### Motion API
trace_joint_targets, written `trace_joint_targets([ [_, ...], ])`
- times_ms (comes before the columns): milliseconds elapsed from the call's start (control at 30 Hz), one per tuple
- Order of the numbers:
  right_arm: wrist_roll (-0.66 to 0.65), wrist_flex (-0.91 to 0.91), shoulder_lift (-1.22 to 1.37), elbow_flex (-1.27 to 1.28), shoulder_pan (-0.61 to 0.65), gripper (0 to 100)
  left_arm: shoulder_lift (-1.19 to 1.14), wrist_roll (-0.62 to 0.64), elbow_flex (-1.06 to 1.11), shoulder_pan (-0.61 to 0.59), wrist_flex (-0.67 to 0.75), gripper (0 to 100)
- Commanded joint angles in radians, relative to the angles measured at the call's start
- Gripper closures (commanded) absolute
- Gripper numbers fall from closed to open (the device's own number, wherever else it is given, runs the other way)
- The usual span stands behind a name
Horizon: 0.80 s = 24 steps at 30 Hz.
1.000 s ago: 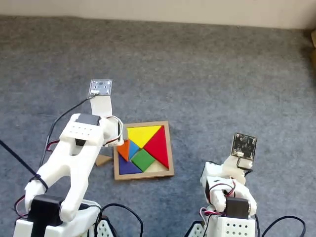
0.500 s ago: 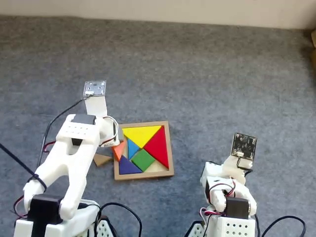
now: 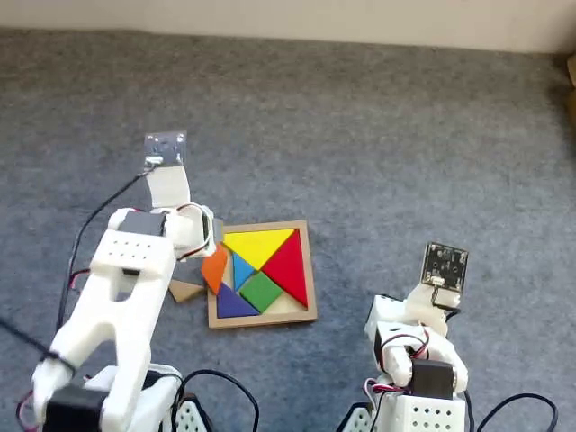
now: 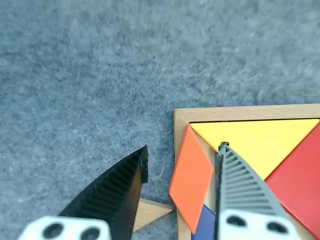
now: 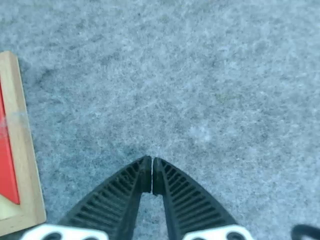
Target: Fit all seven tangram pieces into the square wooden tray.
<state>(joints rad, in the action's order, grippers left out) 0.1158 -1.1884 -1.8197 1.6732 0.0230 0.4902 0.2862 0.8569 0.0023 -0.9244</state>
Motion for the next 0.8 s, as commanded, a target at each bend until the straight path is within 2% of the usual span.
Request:
trace_joint_targets([
  [0,0.008,0.004,-0.022,0.111,-0.01,97.9,0.122,-0.003,0.038,-0.03,-0.009,78],
  [167,0.008,0.004,-0.022,0.111,-0.01,97.9,0.2,-0.12,0.136,-0.058,-0.015,78],
  [300,0.008,0.002,-0.022,0.111,-0.01,97.9,0.203,-0.138,0.12,-0.053,-0.11,78],
  [433,0.008,0.002,-0.022,0.111,-0.01,97.9,0.202,-0.196,0.116,-0.054,-0.129,78],
  [767,0.008,0.002,-0.022,0.111,-0.01,97.9,0.2,-0.207,0.114,-0.051,-0.129,82],
])
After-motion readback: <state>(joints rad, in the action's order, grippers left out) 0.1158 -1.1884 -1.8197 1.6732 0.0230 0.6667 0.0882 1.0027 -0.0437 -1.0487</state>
